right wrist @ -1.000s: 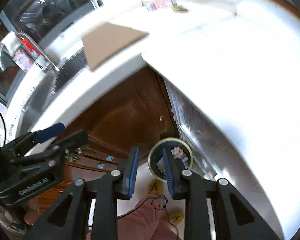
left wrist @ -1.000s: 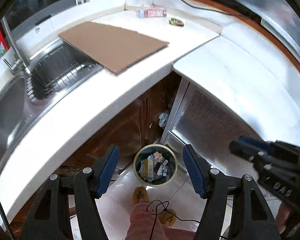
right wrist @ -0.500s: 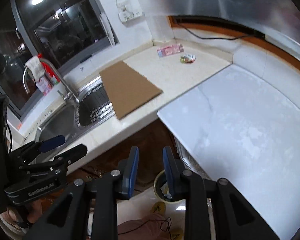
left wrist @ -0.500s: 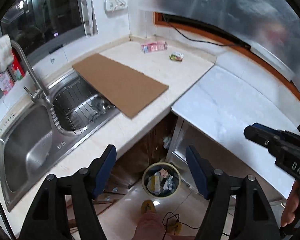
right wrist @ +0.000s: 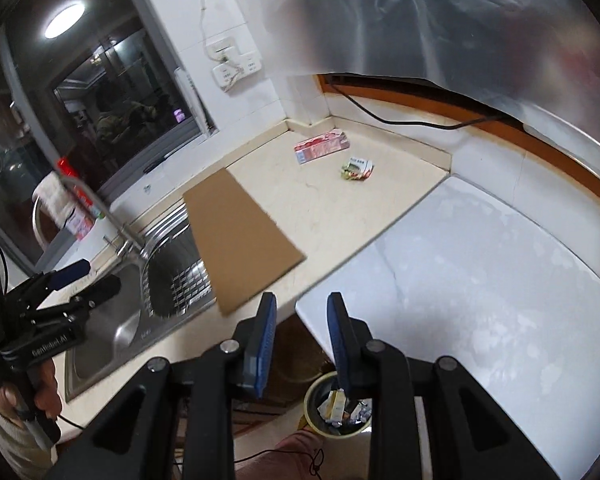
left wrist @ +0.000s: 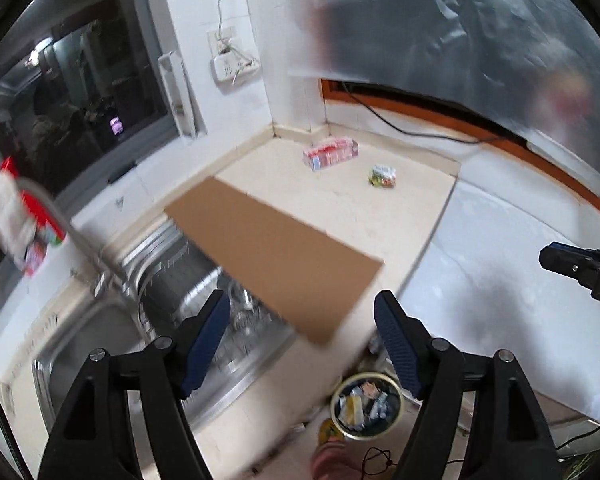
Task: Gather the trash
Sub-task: 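Raise both tools from the bin back toward the counter, then grasp the strawberry milk carton with the left tool while the right tool grasps the green wrapper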
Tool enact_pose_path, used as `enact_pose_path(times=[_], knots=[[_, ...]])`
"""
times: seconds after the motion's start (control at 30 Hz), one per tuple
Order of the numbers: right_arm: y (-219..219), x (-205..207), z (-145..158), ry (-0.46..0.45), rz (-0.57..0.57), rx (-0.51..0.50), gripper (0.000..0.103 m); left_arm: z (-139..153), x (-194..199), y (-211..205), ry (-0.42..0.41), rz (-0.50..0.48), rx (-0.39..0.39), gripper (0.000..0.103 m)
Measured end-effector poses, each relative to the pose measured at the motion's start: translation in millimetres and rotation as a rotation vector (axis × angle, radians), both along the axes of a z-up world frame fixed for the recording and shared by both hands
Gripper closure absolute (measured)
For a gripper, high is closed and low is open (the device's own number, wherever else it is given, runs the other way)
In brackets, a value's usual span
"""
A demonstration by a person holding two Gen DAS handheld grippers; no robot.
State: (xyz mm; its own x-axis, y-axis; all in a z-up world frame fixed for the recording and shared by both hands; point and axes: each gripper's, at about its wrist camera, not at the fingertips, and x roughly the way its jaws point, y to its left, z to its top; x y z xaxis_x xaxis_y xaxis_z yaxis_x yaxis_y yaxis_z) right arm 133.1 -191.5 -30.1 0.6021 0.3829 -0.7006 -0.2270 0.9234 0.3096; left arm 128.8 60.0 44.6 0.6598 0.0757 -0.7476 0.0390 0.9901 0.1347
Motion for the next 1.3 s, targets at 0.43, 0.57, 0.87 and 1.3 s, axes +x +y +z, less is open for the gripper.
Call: enact_pose_path(times=[0.43,0.57,0.87,1.3], knots=[[25,172,1,0.141,-0.168,0.094,0.068,21,215,32,0.010,-0.239,0.096,0.023],[30,228,-27,0.227,-0.242,0.140,0.068,-5,285,34,0.049,-0.315,0.118,0.023],[24,313,-108,0.388,-0.388,0.256,0.068,-107,429,11,0.175,-0.490,0.135,0.023],[5,345,-187,0.525,-0.536,0.424,0.068,-202,525,-30,0.320,-0.640,0.158,0.023]])
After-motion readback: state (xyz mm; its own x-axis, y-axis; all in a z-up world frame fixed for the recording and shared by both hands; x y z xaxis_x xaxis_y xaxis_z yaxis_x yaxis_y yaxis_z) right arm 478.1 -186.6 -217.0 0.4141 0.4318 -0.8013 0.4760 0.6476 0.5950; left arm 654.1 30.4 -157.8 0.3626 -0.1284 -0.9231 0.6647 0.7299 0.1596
